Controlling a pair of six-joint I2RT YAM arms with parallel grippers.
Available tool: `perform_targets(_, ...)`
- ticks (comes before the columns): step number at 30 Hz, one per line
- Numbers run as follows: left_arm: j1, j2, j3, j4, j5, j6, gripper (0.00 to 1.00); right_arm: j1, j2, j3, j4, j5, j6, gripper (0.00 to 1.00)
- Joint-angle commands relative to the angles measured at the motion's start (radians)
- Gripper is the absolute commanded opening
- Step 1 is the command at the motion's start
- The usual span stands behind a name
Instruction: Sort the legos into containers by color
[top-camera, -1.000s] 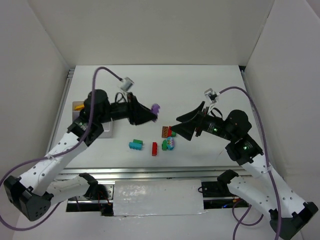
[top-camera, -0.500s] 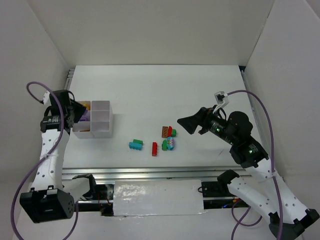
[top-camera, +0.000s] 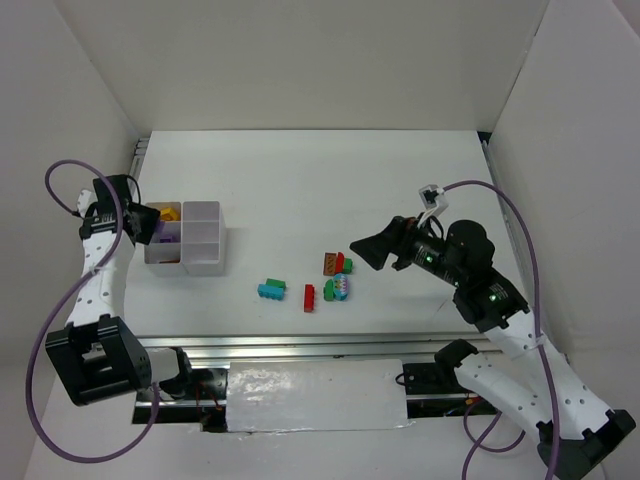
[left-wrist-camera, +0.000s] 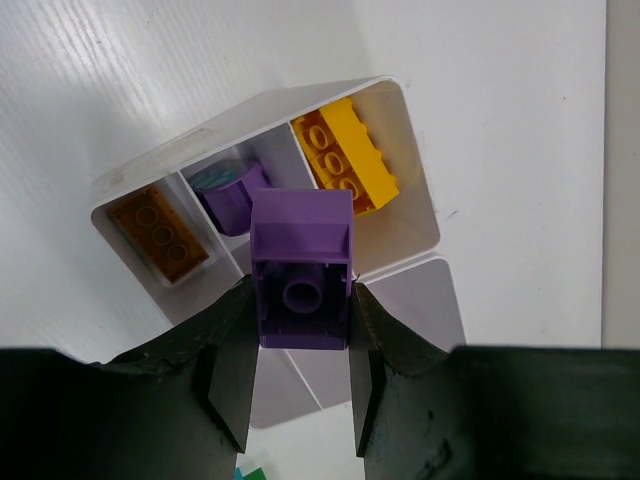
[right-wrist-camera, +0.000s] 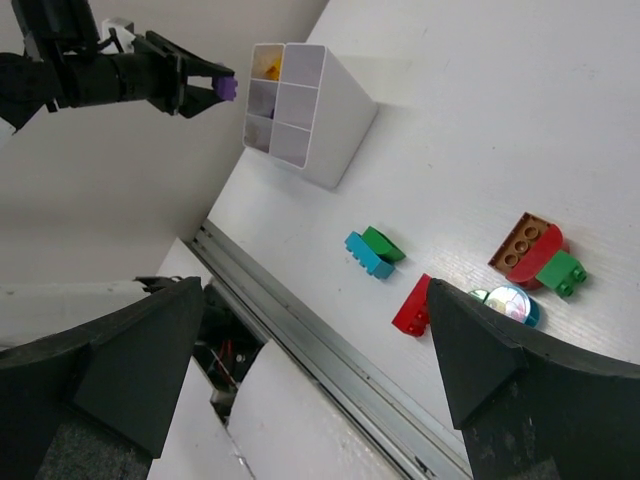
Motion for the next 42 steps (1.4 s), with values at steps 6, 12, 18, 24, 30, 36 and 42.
perform_targets(6, 0.009, 0.036, -0.051, 0.121, 0.045, -0.020, 0.00, -0.006, 0.028, -0.031, 0.055, -0.034, -0.013, 1.00)
perform_targets(12, 0.012, 0.069, -0.054, 0.127, 0.068, -0.025, 0.02, -0.004, 0.028, -0.028, 0.051, -0.039, -0.015, 1.00)
perform_targets(18, 0.014, 0.046, -0.078, 0.142, 0.059, -0.033, 0.27, -0.004, 0.028, -0.027, 0.049, -0.046, -0.015, 1.00)
perform_targets(24, 0.026, 0.064, -0.086, 0.147, 0.077, -0.031, 0.58, -0.004, 0.027, -0.022, 0.039, -0.049, -0.018, 1.00)
perform_targets(30, 0.035, 0.046, -0.087, 0.145, 0.087, -0.025, 0.70, -0.004, 0.031, -0.020, 0.037, -0.054, -0.019, 1.00)
perform_targets(36, 0.040, -0.072, -0.060, 0.136, 0.134, 0.050, 0.82, -0.003, 0.066, -0.023, 0.045, -0.054, -0.015, 1.00)
perform_targets(42, -0.036, -0.189, 0.032, 0.049, 0.211, 0.303, 1.00, 0.008, 0.308, 0.088, -0.151, 0.166, -0.004, 1.00)
